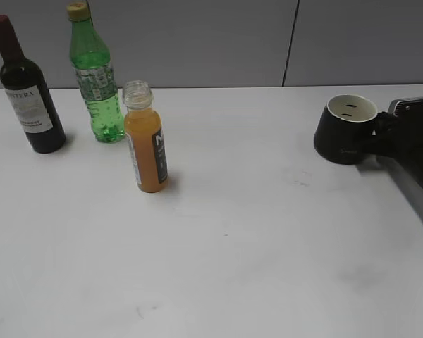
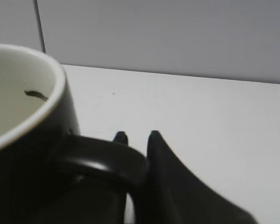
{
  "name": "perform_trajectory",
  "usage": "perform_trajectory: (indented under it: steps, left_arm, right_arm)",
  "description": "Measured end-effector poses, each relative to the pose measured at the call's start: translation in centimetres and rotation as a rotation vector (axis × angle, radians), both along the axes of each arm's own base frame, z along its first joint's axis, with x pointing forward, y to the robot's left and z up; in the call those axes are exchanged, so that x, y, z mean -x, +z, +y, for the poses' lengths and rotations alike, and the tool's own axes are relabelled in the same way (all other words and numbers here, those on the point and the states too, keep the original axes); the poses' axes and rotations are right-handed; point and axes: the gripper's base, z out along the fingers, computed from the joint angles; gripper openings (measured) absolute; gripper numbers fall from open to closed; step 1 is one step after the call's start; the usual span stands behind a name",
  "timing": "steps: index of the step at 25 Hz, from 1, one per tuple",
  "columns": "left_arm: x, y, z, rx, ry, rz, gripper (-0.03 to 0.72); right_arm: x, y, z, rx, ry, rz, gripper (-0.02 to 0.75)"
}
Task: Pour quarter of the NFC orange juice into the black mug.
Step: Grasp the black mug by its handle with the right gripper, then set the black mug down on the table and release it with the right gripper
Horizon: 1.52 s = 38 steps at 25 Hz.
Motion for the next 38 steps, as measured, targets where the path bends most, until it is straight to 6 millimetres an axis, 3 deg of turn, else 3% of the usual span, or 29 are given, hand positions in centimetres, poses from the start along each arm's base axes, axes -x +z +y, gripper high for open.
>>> perform_trajectory:
  steps: [2,14,18,22,26,31,38]
  left_arm:
    - [0.0,0.0,0.0,0.0,0.0,0.0,0.231]
    - [0.0,0.0,0.0,0.0,0.0,0.0,0.231]
    - [0.0,0.0,0.0,0.0,0.0,0.0,0.231]
    - [0.0,0.0,0.0,0.0,0.0,0.0,0.231]
    - [0.0,0.0,0.0,0.0,0.0,0.0,0.231]
    - [0.0,0.0,0.0,0.0,0.0,0.0,0.231]
    - [0.0,0.0,0.0,0.0,0.0,0.0,0.231]
  right_arm:
    - [0.0,0.0,0.0,-0.003,0.002,-0.002,0.06]
    - [-0.2,0.2,0.0,-0.004,-0.001,-0.003,0.06]
    - [0.0,1.7,0.2,0.006,0.012,0.005,0.056]
    - [1.1,4.5,1.3,0.011,0.037,-0.025,0.056]
    - [2.9,6.6,4.1,0.007,0.103,-0.043,0.056]
    - [5.9,7.9,8.7,-0.009,0.213,-0.03,0.056]
    - [10.4,7.4,15.0,-0.021,0.386,0.036,0.056]
